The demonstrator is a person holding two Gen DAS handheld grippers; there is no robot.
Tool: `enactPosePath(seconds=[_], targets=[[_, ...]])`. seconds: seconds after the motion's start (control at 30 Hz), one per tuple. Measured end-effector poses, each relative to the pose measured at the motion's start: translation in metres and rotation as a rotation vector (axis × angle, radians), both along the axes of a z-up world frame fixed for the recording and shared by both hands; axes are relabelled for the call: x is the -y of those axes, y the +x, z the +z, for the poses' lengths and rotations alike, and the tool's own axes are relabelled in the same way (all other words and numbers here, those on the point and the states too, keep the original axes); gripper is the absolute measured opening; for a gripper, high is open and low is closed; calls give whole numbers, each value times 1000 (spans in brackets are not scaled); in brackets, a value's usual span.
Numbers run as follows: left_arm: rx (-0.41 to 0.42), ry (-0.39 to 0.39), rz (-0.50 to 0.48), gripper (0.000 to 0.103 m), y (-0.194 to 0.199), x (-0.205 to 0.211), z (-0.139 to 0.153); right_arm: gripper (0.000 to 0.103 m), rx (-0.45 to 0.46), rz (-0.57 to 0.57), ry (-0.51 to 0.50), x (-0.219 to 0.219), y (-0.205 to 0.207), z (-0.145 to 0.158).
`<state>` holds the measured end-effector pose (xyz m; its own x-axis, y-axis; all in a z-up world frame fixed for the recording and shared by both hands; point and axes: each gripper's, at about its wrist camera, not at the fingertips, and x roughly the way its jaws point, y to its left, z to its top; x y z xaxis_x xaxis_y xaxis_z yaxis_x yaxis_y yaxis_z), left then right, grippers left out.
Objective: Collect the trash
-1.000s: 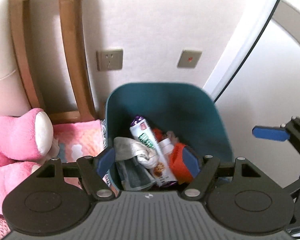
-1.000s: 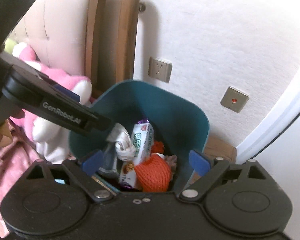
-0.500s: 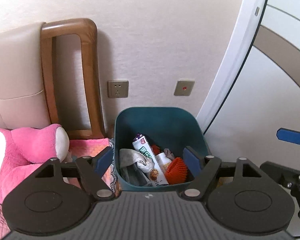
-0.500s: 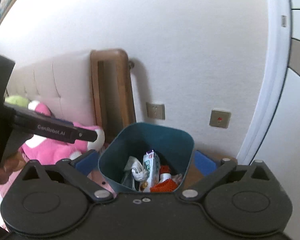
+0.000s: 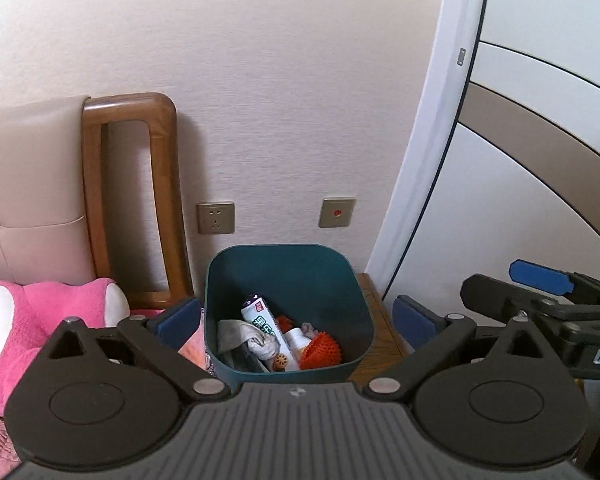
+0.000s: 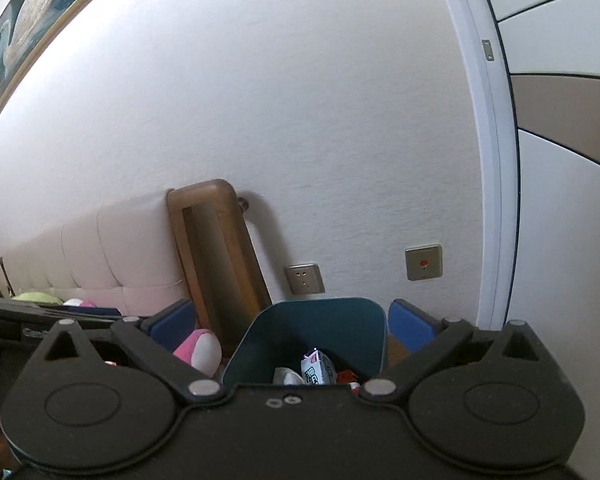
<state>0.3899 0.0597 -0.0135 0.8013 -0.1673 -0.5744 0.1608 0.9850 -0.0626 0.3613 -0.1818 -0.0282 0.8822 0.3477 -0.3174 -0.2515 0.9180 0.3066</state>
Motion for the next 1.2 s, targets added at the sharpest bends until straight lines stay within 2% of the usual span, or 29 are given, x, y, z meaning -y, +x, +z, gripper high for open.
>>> enactPosePath(seconds=[0.3, 0.5, 0.8, 1.2], targets=[[-24, -33, 52, 103, -6, -10, -4, 103, -56, -47, -33, -3, -6, -6], [-78, -31, 59, 103, -6, -10, -13, 103, -80, -79, -46, -4, -10, -8], [-129, -18, 61, 103, -5, -9, -22, 103, -114, -67, -61, -9, -13, -12], [-115, 2, 60, 103, -2, -10, -24, 103, -121, -76, -63, -10, -6, -13]])
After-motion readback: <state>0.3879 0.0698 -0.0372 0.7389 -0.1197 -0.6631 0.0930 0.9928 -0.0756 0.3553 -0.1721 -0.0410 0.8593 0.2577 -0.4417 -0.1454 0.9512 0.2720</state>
